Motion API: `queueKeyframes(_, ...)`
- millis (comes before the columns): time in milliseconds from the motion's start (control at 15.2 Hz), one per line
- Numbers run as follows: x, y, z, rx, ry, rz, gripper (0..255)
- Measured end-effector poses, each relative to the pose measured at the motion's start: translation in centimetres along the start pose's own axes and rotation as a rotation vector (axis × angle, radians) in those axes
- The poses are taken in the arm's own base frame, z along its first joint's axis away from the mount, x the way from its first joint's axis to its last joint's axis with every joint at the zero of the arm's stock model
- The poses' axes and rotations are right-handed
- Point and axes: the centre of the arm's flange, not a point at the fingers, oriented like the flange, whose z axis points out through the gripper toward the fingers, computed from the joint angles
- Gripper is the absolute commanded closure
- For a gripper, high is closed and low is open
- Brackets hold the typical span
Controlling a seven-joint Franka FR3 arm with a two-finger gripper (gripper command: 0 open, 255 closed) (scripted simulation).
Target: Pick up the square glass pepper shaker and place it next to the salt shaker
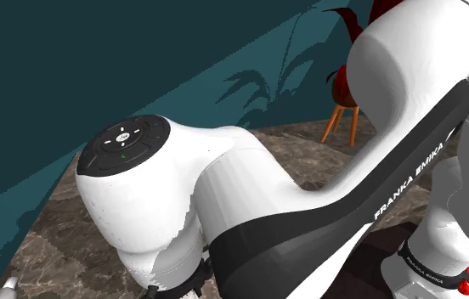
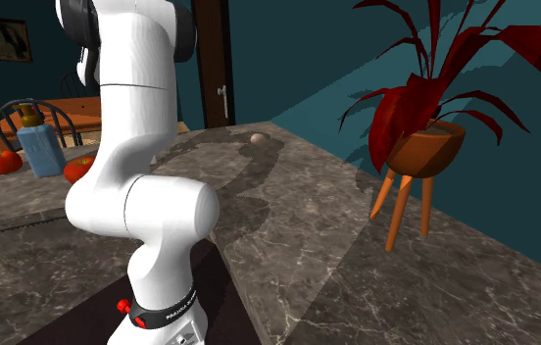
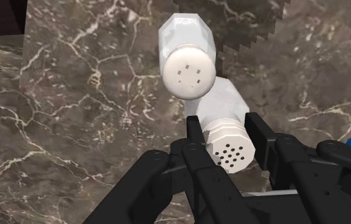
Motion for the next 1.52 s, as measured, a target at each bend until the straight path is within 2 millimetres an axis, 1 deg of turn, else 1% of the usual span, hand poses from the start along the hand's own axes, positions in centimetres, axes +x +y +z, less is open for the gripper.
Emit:
queueKeyframes(396,-0.1,0.0,0.2,0.000,0.000,0.000,255)
queueKeyframes(462,-0.1,0.0,0.2,0.000,0.000,0.000,0)
queueKeyframes(858,-0.1,0.0,0.2,0.000,0.000,0.000,0)
queueKeyframes(990,-0.2,0.0,-1.2,0.001,0.000,0.000,0)
queueKeyframes(1122,0.0,0.0,-3.6,0.001,0.001,0.000,0)
queueKeyframes(1188,0.0,0.1,-4.2,0.001,0.001,0.000,0)
queueKeyframes(1320,-0.1,0.0,-4.7,0.001,0.001,0.000,0)
queueKeyframes(1518,-0.1,0.0,-4.8,0.000,0.000,0.000,0)
